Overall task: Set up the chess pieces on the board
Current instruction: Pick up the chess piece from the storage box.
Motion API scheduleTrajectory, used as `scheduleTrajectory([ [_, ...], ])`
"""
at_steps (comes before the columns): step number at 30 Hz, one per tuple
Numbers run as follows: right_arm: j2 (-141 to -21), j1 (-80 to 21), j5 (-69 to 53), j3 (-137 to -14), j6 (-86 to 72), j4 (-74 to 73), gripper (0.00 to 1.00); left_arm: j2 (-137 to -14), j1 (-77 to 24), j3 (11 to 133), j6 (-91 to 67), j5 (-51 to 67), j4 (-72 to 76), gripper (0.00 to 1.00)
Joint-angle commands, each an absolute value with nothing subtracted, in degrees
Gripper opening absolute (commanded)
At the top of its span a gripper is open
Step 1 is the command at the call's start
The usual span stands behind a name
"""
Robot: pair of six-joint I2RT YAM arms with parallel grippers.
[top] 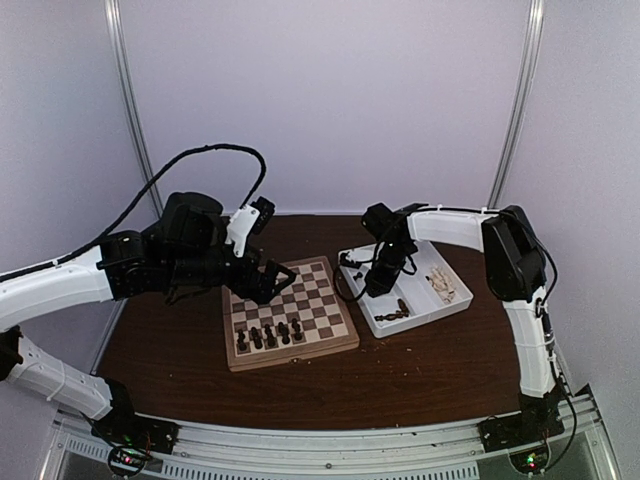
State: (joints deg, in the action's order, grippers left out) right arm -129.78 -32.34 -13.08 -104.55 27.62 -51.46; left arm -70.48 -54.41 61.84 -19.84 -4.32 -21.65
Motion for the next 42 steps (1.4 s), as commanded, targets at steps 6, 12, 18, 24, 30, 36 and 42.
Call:
scheduleTrajectory([
  [6, -121.1, -32.4, -11.1, -94.0, 24.6, -41.3, 0.16, -71.6, -54.2, 63.7, -20.6, -4.6, -21.2, 0.96],
  [12, -112.6, -32.4, -10.3, -83.8, 21.0, -31.0, 0.17, -72.3, -54.2, 63.8, -20.7, -4.3, -20.7, 0.96],
  [18, -103.8, -32.4, -13.0, -75.3, 16.7, -21.3, 0.17, -73.2, -54.1, 63.1, -22.6, -3.9, -18.8, 0.96],
  [24, -96.2, -32.4, -19.6, -68.2, 10.0, -10.5, 0.17, -74.8, -49.0, 61.0, -32.8, 6.4, -13.4, 0.96],
  [30, -91.5, -32.6, -28.5, -61.6, 2.3, 1.2, 0.18, -77.3, -45.5, 60.9, -37.7, 12.2, -9.1, 0.94],
  [36, -89.9, -32.9, -35.3, -57.6, -5.2, 9.8, 0.17, -84.0, -44.7, 64.1, -43.6, 17.2, -6.4, 0.82],
  [42, -89.8, -34.8, -37.5, -55.0, -7.9, 14.8, 0.16, -92.0, -44.6, 67.6, -49.4, 24.5, 2.3, 0.74],
])
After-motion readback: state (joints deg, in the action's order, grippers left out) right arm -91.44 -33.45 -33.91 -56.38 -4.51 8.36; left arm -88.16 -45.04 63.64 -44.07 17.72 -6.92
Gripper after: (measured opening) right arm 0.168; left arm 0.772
